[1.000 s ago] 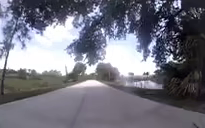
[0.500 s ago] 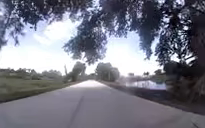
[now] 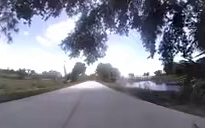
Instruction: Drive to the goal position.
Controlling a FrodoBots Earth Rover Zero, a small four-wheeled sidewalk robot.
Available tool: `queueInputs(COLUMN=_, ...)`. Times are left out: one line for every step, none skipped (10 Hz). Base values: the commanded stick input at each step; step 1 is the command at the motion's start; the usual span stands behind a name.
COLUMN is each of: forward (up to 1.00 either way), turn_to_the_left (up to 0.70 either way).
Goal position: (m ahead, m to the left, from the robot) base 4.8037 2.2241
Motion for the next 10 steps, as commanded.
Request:
queueInputs(forward=0.85, turn_to_the_left=0.00)
queueInputs(forward=0.85, turn_to_the_left=0.00)
queueInputs(forward=0.85, turn_to_the_left=0.00)
queueInputs(forward=0.85, turn_to_the_left=0.00)
queueInputs(forward=0.85, turn_to_the_left=0.00)
queueInputs(forward=0.85, turn_to_the_left=0.15)
queueInputs(forward=0.85, turn_to_the_left=0.28)
queueInputs(forward=0.85, turn_to_the_left=0.20)
queueInputs(forward=0.85, turn_to_the_left=0.03)
queueInputs(forward=0.85, turn_to_the_left=0.00)
